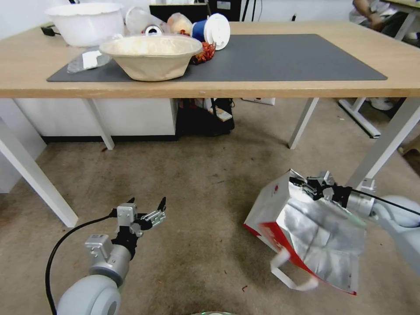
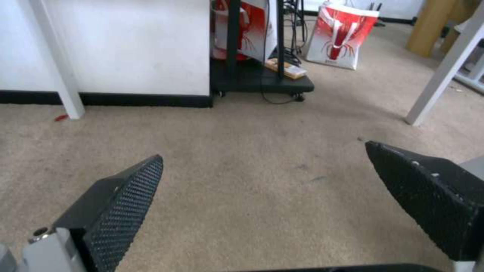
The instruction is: Pick up the food delivery bag from the floor and place it on the table.
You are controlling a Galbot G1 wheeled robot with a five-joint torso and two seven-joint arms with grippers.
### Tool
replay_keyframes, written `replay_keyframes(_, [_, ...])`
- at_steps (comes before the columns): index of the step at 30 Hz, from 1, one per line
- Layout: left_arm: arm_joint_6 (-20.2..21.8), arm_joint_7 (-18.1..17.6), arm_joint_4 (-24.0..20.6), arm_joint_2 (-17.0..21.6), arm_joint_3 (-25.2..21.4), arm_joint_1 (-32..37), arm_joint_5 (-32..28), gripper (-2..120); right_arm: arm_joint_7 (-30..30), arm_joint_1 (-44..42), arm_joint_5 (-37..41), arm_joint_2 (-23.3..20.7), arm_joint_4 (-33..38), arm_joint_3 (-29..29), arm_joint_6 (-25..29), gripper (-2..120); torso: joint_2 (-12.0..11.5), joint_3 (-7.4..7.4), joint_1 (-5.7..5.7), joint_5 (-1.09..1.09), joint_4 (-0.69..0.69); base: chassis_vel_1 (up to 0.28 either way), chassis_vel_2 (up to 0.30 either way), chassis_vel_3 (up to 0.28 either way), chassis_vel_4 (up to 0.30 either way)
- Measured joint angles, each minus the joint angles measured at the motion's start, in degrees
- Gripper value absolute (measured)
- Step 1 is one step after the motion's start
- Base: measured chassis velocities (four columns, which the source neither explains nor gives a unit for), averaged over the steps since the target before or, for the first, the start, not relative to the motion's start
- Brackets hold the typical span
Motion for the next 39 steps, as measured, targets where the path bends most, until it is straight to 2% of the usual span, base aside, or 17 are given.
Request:
replay_keyframes(8, [0.0,-0.3,-0.7,-0.2,-0.9,0.2,-0.7,100,-11.0,-2.7,9.8,-0.2,4.0,5.0,-4.0,0,0.0,0.0,0.0,0.0,-0.01,0.0,0.0,0.0,0.0])
replay_keyframes(15, [0.1,-0.4,-1.0,-0.5,-1.6,0.2,-1.2,100,-14.6,-5.3,18.9,0.7,8.3,6.5,-9.4,0,0.0,0.0,0.0,0.01,-0.01,0.0,0.0,0.0,0.0])
replay_keyframes(24, [0.0,-0.7,-1.1,-0.7,-2.3,0.2,-1.5,100,-18.4,-7.1,26.1,2.4,11.8,7.1,-15.0,0,0.0,0.01,0.0,0.0,-0.01,0.0,0.0,0.0,0.0])
replay_keyframes(32, [-0.3,-1.5,-1.6,-0.8,-2.6,0.3,-2.2,100,-22.6,-8.2,28.8,3.3,13.1,7.8,-17.9,0,0.0,0.01,0.0,0.0,-0.01,0.0,0.0,0.0,0.0])
replay_keyframes(39, [-1.5,-1.6,-1.7,-0.8,-2.6,0.3,-3.0,100,-23.7,-8.9,30.7,3.8,13.7,8.2,-18.8,0,0.0,0.0,0.0,0.01,-0.01,0.0,0.0,0.0,0.0])
